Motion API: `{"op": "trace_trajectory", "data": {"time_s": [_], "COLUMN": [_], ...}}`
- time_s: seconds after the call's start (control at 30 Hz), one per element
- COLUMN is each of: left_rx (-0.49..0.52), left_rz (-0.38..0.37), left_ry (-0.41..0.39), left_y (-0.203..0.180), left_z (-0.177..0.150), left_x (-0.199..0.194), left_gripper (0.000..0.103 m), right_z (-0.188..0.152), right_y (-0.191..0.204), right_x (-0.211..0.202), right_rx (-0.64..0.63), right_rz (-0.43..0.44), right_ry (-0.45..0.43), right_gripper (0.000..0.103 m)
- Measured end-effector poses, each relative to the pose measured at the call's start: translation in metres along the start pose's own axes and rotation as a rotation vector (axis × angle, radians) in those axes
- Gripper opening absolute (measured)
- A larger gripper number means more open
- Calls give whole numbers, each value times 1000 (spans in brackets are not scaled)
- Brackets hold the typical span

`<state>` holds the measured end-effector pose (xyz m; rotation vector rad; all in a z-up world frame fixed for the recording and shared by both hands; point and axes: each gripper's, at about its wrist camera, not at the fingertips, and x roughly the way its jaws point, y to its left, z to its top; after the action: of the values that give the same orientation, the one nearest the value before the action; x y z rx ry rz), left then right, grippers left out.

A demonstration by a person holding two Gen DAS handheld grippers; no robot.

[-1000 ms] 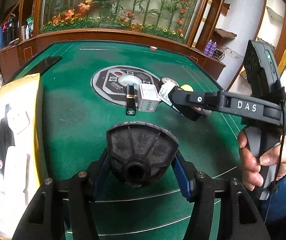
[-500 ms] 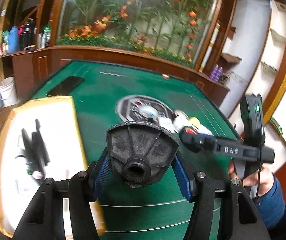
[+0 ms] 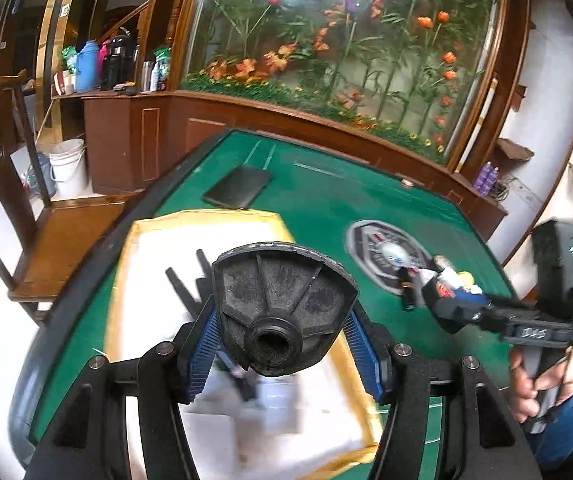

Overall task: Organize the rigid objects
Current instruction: 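Carry the black cover and tape roll over the white tray, then lower the black cover and tape roll into the tray and open both tools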

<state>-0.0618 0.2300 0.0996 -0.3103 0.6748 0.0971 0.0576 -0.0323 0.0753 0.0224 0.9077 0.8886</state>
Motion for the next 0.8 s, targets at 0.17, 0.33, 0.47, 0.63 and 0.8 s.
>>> {"op": "trace_trajectory", "data": {"time_s": [0.17, 0.33, 0.47, 0.63, 0.8], "left_rx": [-20, -63, -99, -125, -105], "left_rz": [38, 73, 102, 80, 117], "left_ry": [34, 85, 135, 182, 219], "left_y": [29, 68, 90, 94, 90], "left_z": [8, 16, 23, 30, 28], "left_x": [11, 36, 65, 94, 113], "left_gripper": [64, 64, 64, 64, 64], "right_z": [31, 65, 89, 103, 108], "right_y": [48, 81, 95, 109, 105], "right_x": [26, 67, 105, 150, 185], "right_rx": [-64, -62, -33, -47, -11], "right_rz": [37, 70, 71, 27, -3], "right_ry": [29, 79, 113, 168, 213], "right_gripper": [63, 63, 63, 63, 63]}}
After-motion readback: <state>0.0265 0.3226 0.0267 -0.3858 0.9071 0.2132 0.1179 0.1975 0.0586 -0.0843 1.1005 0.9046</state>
